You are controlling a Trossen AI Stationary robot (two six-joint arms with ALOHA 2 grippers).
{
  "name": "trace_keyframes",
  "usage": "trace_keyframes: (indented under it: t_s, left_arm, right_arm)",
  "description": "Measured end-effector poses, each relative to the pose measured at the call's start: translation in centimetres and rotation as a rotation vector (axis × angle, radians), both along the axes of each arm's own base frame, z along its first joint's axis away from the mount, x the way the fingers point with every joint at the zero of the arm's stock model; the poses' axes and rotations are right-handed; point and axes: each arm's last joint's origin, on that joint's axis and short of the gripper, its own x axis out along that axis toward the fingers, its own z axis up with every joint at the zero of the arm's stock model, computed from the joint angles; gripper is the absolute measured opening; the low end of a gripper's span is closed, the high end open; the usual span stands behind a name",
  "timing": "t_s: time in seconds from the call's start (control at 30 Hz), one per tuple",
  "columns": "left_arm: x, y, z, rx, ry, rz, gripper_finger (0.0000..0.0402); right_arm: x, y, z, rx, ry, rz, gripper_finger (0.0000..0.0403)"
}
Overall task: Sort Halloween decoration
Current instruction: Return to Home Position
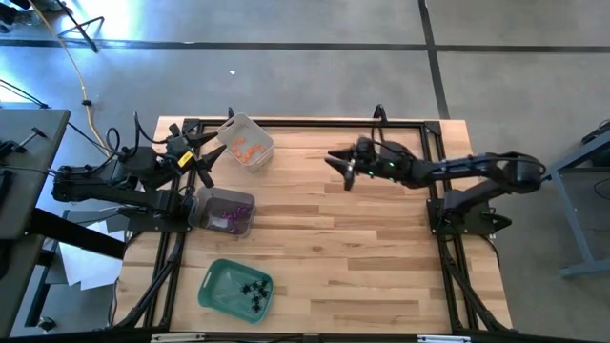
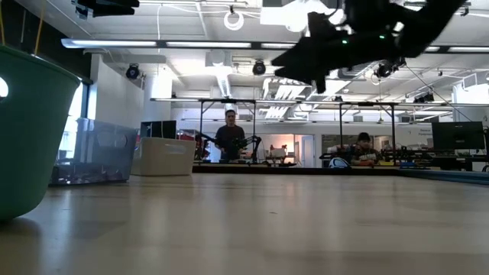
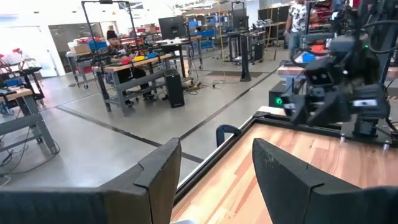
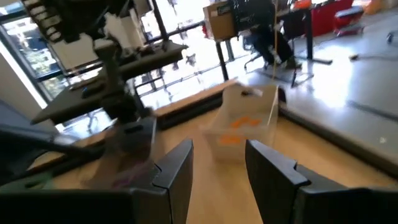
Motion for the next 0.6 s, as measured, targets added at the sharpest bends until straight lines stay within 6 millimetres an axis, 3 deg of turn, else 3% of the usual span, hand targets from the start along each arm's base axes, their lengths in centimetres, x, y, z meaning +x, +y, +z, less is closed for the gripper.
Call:
trace_keyframes:
  t_s: [0.3,0.6]
  left_arm:
    - [0.0,0.0,0.0,0.0,0.0,0.0,0.0186]
    - [0.0,0.0,0.0,0.0,0.0,0.0,0.0186]
  right_arm:
    - [-5.0,3.9,-3.4,0.04,-0.1,0.095,0.0142]
    - [-6.6,6.2,-5.7,0.024,-0.08,0.16,0.0142]
